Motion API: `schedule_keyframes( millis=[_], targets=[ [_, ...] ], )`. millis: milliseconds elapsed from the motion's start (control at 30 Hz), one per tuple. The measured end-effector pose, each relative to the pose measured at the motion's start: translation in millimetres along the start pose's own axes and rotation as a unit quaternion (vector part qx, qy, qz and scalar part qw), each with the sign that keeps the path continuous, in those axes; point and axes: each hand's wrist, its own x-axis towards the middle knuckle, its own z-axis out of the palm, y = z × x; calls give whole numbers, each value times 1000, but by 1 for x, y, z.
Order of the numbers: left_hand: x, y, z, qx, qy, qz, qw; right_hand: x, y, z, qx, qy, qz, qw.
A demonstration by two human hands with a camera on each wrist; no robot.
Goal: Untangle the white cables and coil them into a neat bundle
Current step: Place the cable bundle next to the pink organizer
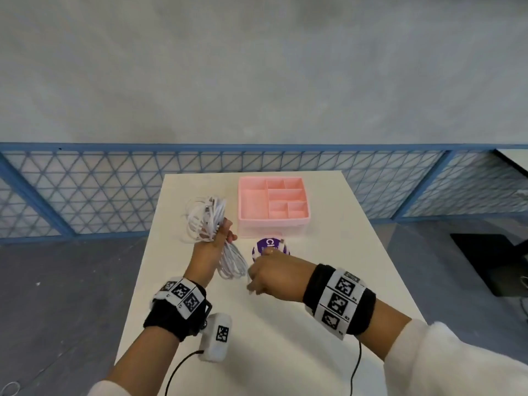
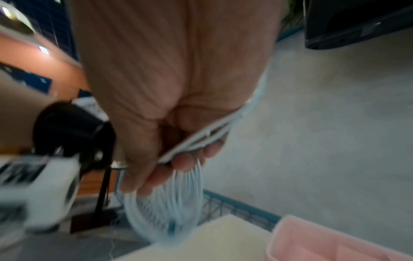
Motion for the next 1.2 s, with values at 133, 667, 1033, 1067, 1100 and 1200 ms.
schedule_keyframes(
  millis=[133, 667, 1033, 1067, 1100, 1200],
  targets=[
    [-28, -19, 60, -93, -47, -56, 993, -27, 37, -8, -19, 209, -3, 978],
    [-80, -67, 176, -221, 53, -180, 957, -110, 46, 76, 272, 126, 271, 915],
    [-37, -95, 183, -206, -19, -256, 944, -88, 80, 95, 337, 152, 326, 870],
    [-32, -97, 181, -205, -30, -263, 942, -86, 90, 99, 326, 135, 318, 880],
    [-28, -99, 178, -196, -46, -272, 941, -84, 98, 100, 320, 117, 311, 887],
    [-11, -109, 168, -140, -78, -321, 933, -69, 120, 106, 351, 102, 302, 880]
  ],
)
